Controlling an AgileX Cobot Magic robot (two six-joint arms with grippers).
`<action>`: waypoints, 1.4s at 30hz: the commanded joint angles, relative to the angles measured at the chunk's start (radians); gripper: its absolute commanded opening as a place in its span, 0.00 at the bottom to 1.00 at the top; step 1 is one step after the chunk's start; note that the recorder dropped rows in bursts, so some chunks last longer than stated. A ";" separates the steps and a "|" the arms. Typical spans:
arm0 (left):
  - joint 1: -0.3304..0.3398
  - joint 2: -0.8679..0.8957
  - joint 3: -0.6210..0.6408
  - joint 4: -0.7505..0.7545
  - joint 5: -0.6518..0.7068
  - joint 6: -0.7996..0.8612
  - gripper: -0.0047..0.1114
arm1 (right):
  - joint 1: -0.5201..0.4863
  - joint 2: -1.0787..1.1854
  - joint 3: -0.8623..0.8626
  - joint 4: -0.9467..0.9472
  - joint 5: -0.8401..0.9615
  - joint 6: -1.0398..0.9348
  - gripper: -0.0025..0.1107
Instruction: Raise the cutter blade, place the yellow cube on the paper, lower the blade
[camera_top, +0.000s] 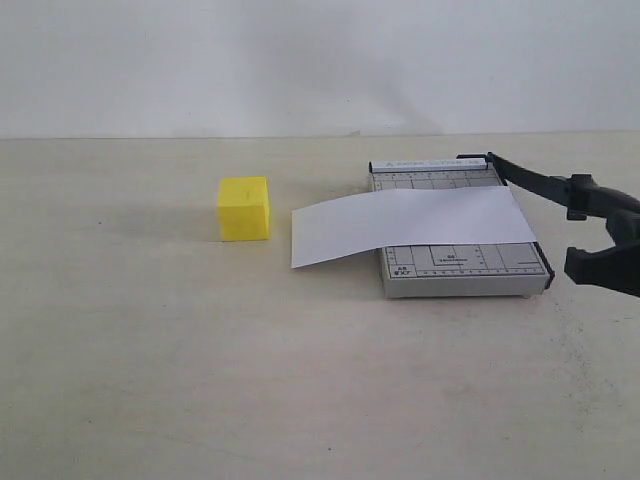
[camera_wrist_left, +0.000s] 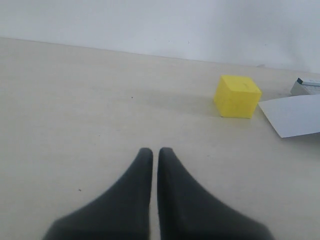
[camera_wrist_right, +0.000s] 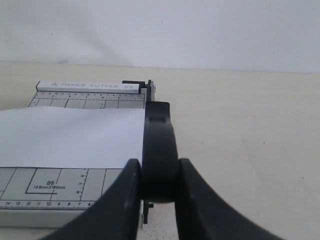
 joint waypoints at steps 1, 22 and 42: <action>0.002 -0.004 -0.005 0.002 -0.009 -0.006 0.08 | -0.004 -0.056 0.003 0.017 -0.048 -0.004 0.02; 0.002 -0.004 -0.005 0.002 -0.009 -0.006 0.08 | -0.004 -0.058 0.003 0.030 0.757 0.030 0.26; 0.002 -0.004 -0.005 -0.481 -0.262 -0.006 0.08 | -0.004 -0.435 0.003 0.039 0.591 0.027 0.02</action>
